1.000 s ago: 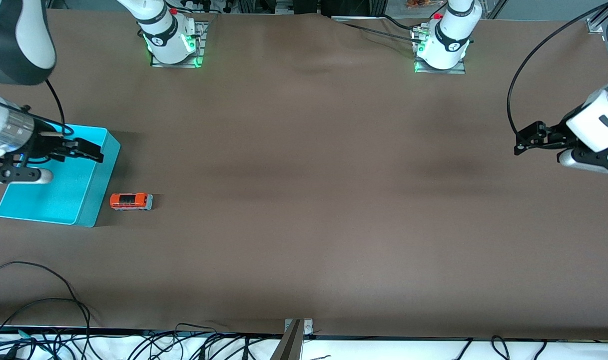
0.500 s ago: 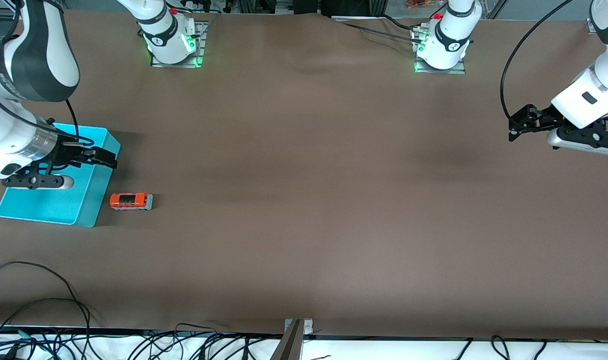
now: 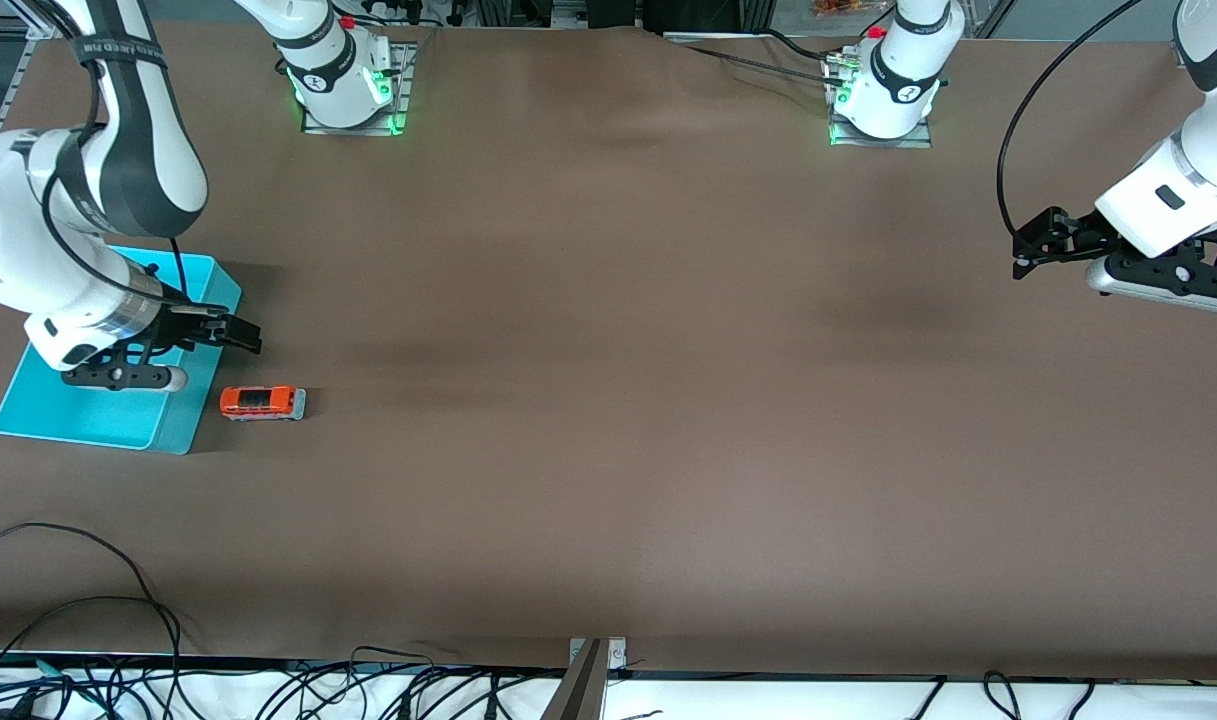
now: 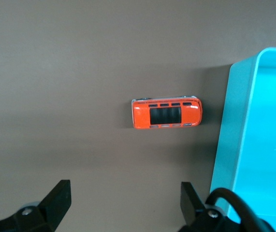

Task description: Wind up bus and store in blue box

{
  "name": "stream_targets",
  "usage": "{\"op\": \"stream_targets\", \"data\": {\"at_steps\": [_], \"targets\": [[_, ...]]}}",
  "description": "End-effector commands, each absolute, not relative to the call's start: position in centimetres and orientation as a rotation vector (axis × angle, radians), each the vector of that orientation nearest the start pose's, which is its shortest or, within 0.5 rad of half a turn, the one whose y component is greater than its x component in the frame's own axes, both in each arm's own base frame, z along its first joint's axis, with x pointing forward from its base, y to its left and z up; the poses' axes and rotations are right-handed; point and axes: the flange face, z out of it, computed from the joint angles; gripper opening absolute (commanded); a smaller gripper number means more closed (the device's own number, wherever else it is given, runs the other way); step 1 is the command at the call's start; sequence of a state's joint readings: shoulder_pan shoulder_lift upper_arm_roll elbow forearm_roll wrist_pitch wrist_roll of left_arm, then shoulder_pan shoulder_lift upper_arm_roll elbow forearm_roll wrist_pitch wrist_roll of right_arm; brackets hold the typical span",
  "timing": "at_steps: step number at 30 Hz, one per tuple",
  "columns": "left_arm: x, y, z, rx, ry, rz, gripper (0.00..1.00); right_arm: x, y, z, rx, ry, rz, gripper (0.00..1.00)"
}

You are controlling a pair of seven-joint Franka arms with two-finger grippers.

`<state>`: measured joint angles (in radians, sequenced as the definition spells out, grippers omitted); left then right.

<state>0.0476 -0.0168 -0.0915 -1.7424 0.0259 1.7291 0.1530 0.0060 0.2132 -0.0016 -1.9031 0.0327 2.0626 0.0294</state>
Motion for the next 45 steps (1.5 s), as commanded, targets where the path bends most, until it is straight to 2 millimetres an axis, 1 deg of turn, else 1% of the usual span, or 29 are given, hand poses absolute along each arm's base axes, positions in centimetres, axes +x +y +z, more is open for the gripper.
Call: {"op": "stream_targets", "data": {"at_steps": [1,3,9,10,13,15,17,18,21,23,26,28,30,32,36,38,39,41,42,44,45], "targets": [[55.9,-2.1,57.1,-3.083,0.296,0.006,1.00,60.2,-0.2,36.5,-3.118,0.089,0.082,1.00],[56.0,-2.0,57.0,-3.082,0.304,0.008,1.00,60.2,-0.9,35.8,-3.116,0.132,0.087,1.00],[56.6,-2.0,57.4,-3.100,0.285,-0.010,1.00,60.7,-2.2,33.0,-3.098,0.433,0.086,1.00],[56.7,-2.0,57.3,-3.104,0.282,-0.010,1.00,60.6,-2.3,32.4,-3.094,0.460,0.084,1.00],[56.8,-1.9,58.2,-3.106,0.279,-0.037,1.00,60.6,-2.4,31.0,-3.087,0.500,0.068,1.00],[56.7,-1.9,58.5,-3.105,0.281,-0.046,1.00,60.5,-2.3,29.9,-3.076,0.560,0.080,1.00],[56.4,-2.2,58.7,-3.105,0.288,-0.027,1.00,60.4,-2.4,28.3,-3.066,0.638,0.116,1.00],[56.2,-2.5,58.7,-3.105,0.295,0.001,1.00,60.4,-2.3,28.0,-3.060,0.669,0.119,1.00],[56.2,-3.0,60.4,-3.103,0.301,-0.013,1.00,60.6,-2.3,27.1,-3.036,0.784,0.095,1.00],[56.2,-3.2,60.9,-3.102,0.307,-0.008,1.00,60.7,-2.3,26.6,-3.013,0.870,0.083,1.00],[55.9,-3.5,60.7,-3.093,0.308,0.042,1.00,61.1,-2.4,25.5,-2.968,0.998,0.040,1.00],[55.6,-3.8,60.6,-3.105,0.271,0.067,1.00,61.3,-2.5,24.9,-2.928,1.091,-0.001,1.00],[55.6,-3.5,60.6,-3.112,0.206,0.081,1.00,61.3,-2.6,24.5,-2.883,1.180,-0.044,1.00],[55.5,-3.5,60.6,-3.112,0.203,0.081,1.00,61.4,-2.8,24.0,-2.849,1.234,-0.083,1.00],[55.8,-3.5,60.3,-3.116,0.209,0.084,1.00,61.8,-3.0,23.5,-2.770,1.366,-0.127,1.00],[55.7,-3.8,60.3,-3.123,0.211,0.086,1.00,61.9,-3.0,23.6,-2.723,1.440,-0.144,1.00],[55.6,-4.0,60.3,-3.127,0.212,0.084,1.00,61.9,-3.0,23.6,-2.703,1.470,-0.149,1.00],[55.5,-5.2,60.4,-3.124,0.252,0.079,1.00,61.9,-3.1,22.9,-2.682,1.512,-0.139,1.00],[55.5,-5.4,60.5,-3.124,0.259,0.077,1.00,61.9,-3.2,22.8,-2.675,1.522,-0.138,1.00],[55.6,-4.7,60.5,-3.132,0.236,0.075,1.00,61.8,-3.7,22.1,-2.663,1.542,-0.138,1.00],[55.6,-4.6,60.5,-3.141,0.234,0.075,1.00,61.8,-3.9,21.7,-2.660,1.551,-0.137,1.00]]}}
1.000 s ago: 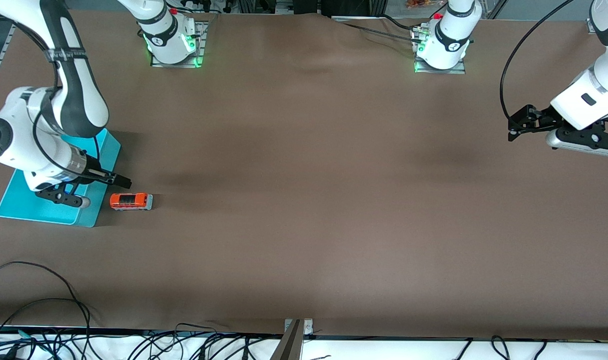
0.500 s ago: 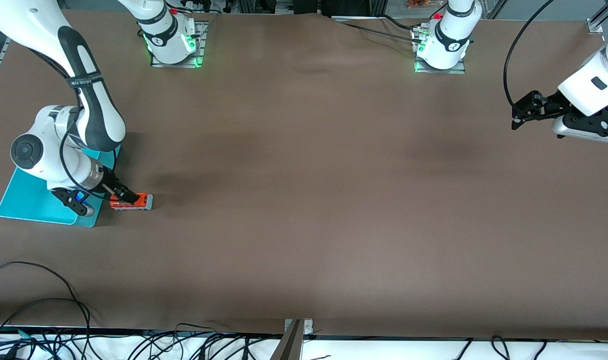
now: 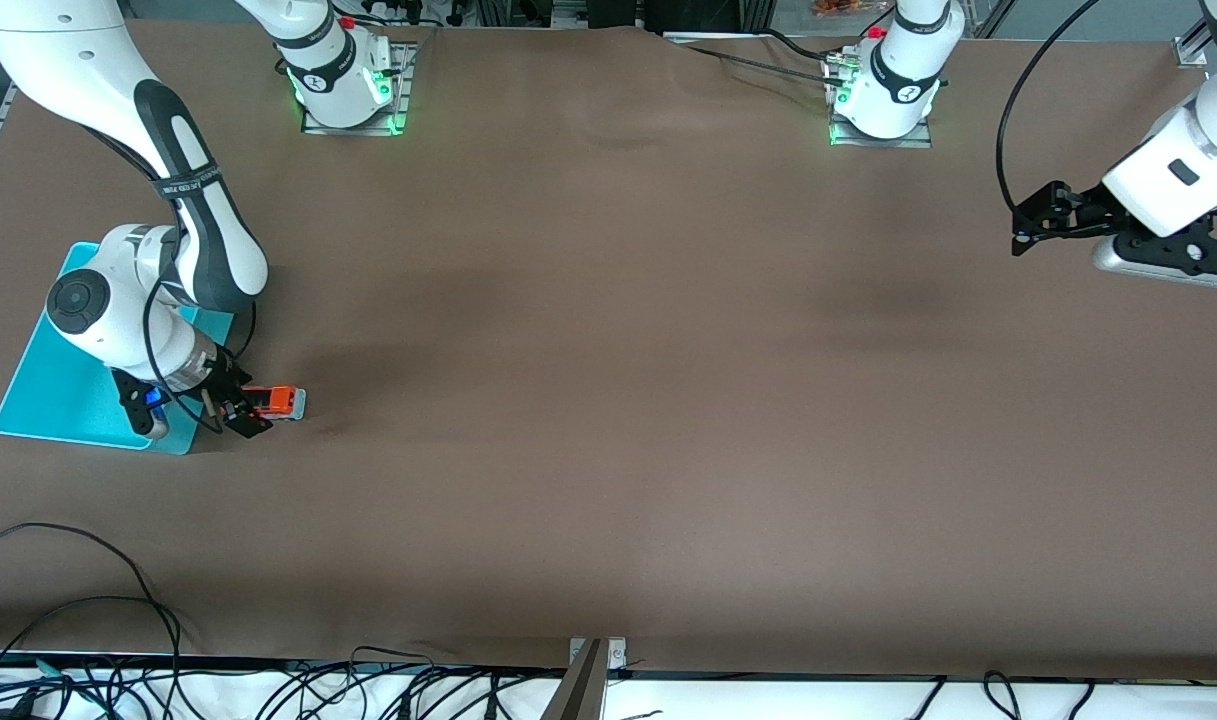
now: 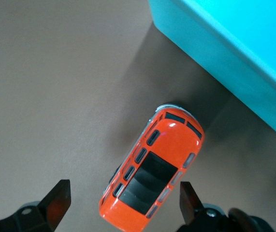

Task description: Wind up bus and store in blue box

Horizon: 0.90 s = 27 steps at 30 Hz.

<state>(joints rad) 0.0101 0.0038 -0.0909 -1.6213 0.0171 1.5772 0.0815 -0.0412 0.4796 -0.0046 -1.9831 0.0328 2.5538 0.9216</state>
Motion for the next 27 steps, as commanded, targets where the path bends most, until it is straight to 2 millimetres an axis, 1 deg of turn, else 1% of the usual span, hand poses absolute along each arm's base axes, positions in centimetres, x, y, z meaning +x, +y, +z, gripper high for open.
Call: {"op": "stream_targets", "data": {"at_steps": [1,4,11,12,13,14,15,17,18,19,24,27], "targets": [[55.5,-4.7,60.4,-3.153,0.235,0.078,1.00,61.8,-4.0,21.4,-2.659,1.554,-0.137,1.00],[55.6,-4.6,60.2,-3.213,0.232,0.078,1.00,61.6,-4.2,20.4,-2.658,1.562,-0.129,1.00],[55.6,-5.1,60.5,-3.207,0.253,0.052,1.00,61.2,-4.2,18.6,-2.666,1.574,-0.088,1.00],[55.5,-5.3,60.7,-3.202,0.260,0.027,1.00,61.2,-4.3,18.4,-2.662,1.580,-0.085,0.96],[55.4,-5.3,60.9,-3.191,0.263,0.003,1.00,61.1,-4.5,18.4,-2.649,1.602,-0.083,0.85],[55.2,-5.2,60.8,-3.184,0.263,0.000,1.00,61.1,-4.7,18.4,-2.628,1.634,-0.084,0.72],[55.0,-5.4,60.8,-3.184,0.268,0.003,1.00,61.1,-4.9,18.3,-2.605,1.673,-0.082,0.57],[54.9,-5.5,60.8,-3.183,0.270,0.005,1.00,61.1,-5.0,18.4,-2.581,1.710,-0.085,0.22],[54.9,-5.4,60.8,-3.183,0.268,0.005,1.00,61.1,-5.0,18.4,-2.579,1.714,-0.085,0.10],[54.9,-5.4,60.8,-3.183,0.268,0.005,1.00,61.1,-4.9,18.4,-2.581,1.711,-0.082,0.01],[54.5,-5.0,60.6,-3.185,0.260,0.002,1.00,61.2,-4.9,18.7,-2.590,1.698,-0.085,0.00],[54.2,-5.0,60.5,-3.188,0.257,-0.002,1.00,61.5,-5.1,19.5,-2.596,1.678,-0.105,0.00]]}}
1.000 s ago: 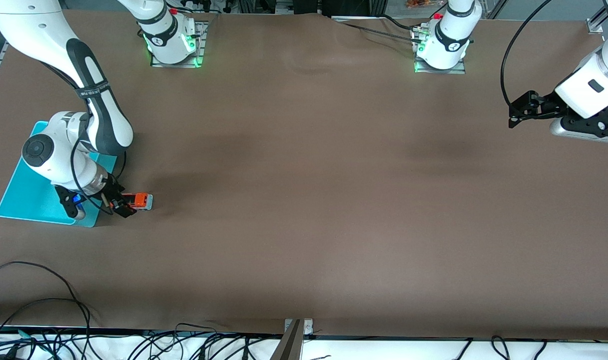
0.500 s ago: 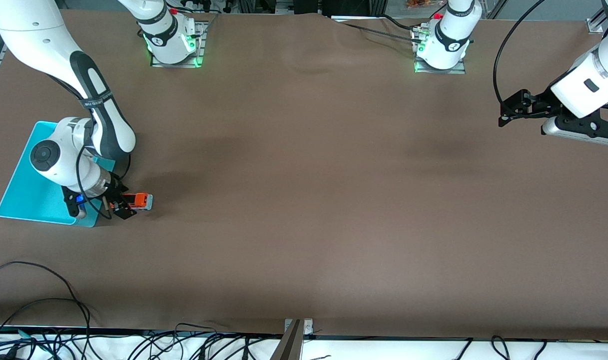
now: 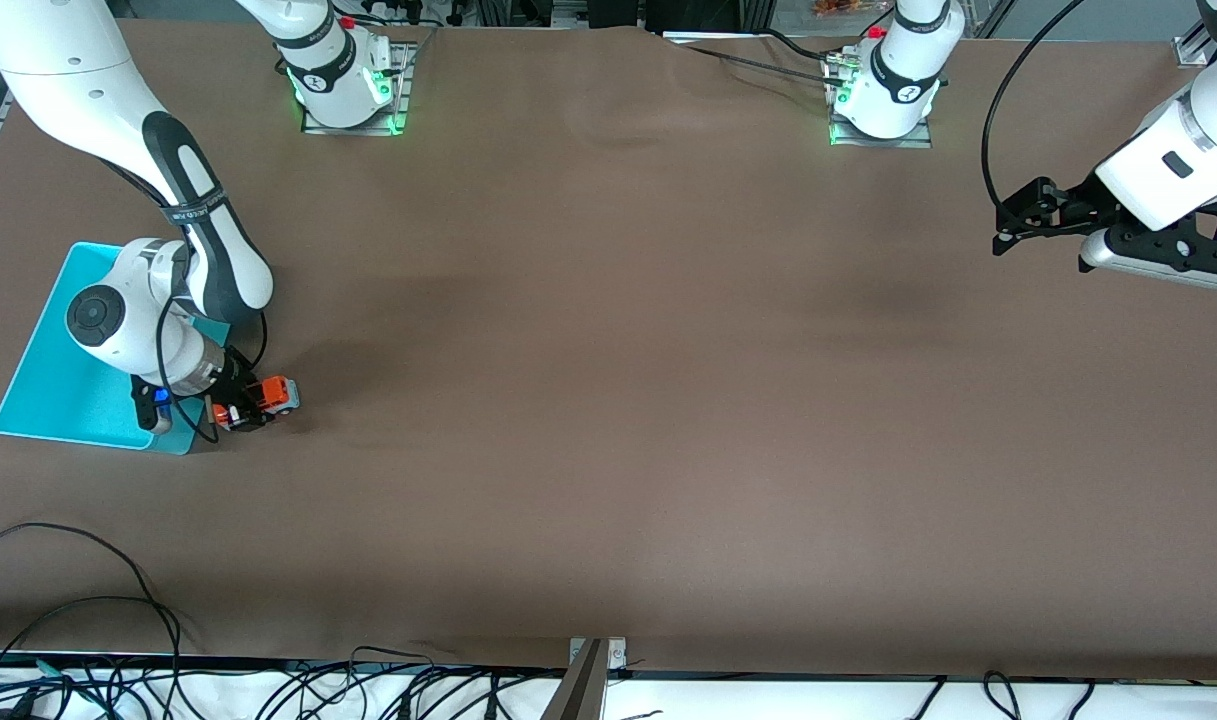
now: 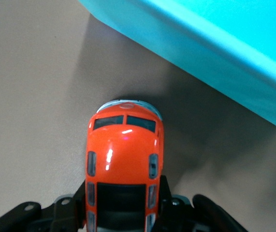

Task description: Wind up bus and store in blue box

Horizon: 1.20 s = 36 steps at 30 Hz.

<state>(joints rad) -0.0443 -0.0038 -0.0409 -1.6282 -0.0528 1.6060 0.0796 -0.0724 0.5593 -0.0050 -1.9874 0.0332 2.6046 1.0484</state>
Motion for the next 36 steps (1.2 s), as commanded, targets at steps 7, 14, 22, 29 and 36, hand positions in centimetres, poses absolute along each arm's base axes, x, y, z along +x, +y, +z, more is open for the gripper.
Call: {"op": "stream_targets", "data": {"at_steps": [7,14,22,29,36], "targets": [[53.6,-5.0,60.3,-3.185,0.255,-0.012,1.00,61.9,-4.7,23.5,-2.635,1.607,-0.115,0.00],[54.2,-5.0,60.3,-3.184,0.246,-0.002,1.00,61.7,-4.6,30.4,-2.697,1.490,-0.129,0.00],[54.3,-5.0,60.4,-3.184,0.247,0.015,1.00,59.9,-4.8,34.0,-2.926,1.108,0.008,0.00],[54.3,-4.8,60.3,-3.185,0.235,0.022,1.00,57.9,-10.7,32.6,-3.181,0.713,0.183,0.00],[54.3,-4.1,60.3,-3.186,0.226,0.029,1.00,56.1,-17.7,30.7,-3.240,0.446,0.272,0.00]]}}
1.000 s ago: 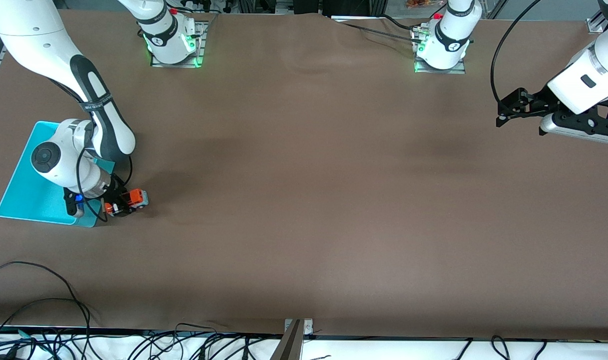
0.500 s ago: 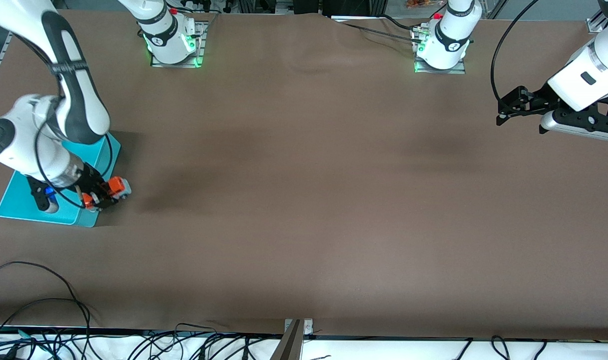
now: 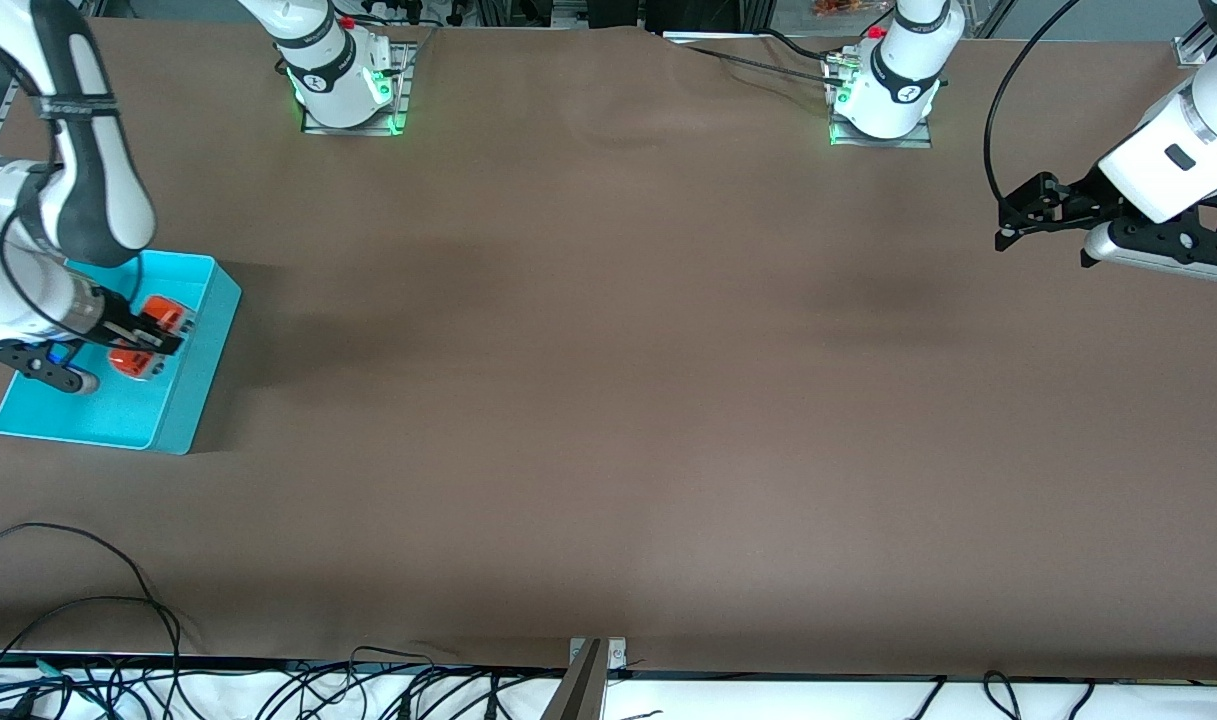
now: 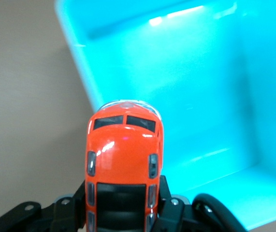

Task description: Wind up bus and store in blue box

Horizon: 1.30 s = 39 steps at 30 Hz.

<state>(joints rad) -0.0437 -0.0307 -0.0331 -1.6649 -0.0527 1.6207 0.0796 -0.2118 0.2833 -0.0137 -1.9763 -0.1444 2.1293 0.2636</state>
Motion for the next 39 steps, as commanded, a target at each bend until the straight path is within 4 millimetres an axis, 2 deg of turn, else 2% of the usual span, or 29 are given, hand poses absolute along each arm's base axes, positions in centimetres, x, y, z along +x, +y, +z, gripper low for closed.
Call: {"op": "stream_targets", "data": {"at_steps": [1,3,6,10,20,23,27,30,31,32,33,34,35,39], "targets": [[54.3,-4.1,60.4,-3.186,0.226,0.024,1.00,55.9,-18.5,30.7,-3.252,0.416,0.279,0.00],[54.4,-4.1,60.2,-3.186,0.226,0.029,1.00,55.5,-19.7,30.0,-3.264,0.374,0.308,0.00],[54.5,-4.1,60.1,-3.187,0.223,0.031,1.00,55.2,-20.5,28.9,-3.289,0.326,0.348,0.00],[54.5,-4.1,60.0,-3.187,0.216,0.034,1.00,54.8,-22.1,26.2,-3.338,0.275,0.396,0.00],[54.4,-4.2,60.1,-3.189,0.211,0.034,1.00,53.4,-25.4,19.1,-3.330,0.269,0.415,0.00],[54.4,-4.2,60.1,-3.190,0.213,0.034,1.00,53.0,-25.8,18.0,-3.322,0.278,0.432,0.00],[54.4,-4.2,60.1,-3.190,0.213,0.034,1.00,52.9,-25.8,17.8,-3.320,0.290,0.436,0.00],[54.5,-4.2,60.0,-3.190,0.213,0.037,1.00,52.8,-25.7,17.7,-3.318,0.297,0.439,0.05],[54.4,-4.2,60.1,-3.190,0.213,0.034,1.00,52.9,-25.6,17.7,-3.317,0.295,0.438,0.11],[54.4,-4.2,60.1,-3.190,0.213,0.034,1.00,52.9,-25.6,17.8,-3.318,0.298,0.438,0.24],[54.4,-4.2,60.1,-3.190,0.213,0.034,1.00,52.9,-25.6,18.0,-3.317,0.301,0.437,0.49],[54.4,-4.2,60.1,-3.190,0.213,0.034,1.00,53.0,-25.5,18.2,-3.319,0.301,0.432,0.79],[54.4,-4.2,60.1,-3.190,0.211,0.034,1.00,53.2,-25.2,18.6,-3.321,0.291,0.426,1.00],[54.4,-4.2,60.1,-3.190,0.211,0.034,1.00,53.8,-24.3,21.4,-3.330,0.274,0.434,1.00]]}}
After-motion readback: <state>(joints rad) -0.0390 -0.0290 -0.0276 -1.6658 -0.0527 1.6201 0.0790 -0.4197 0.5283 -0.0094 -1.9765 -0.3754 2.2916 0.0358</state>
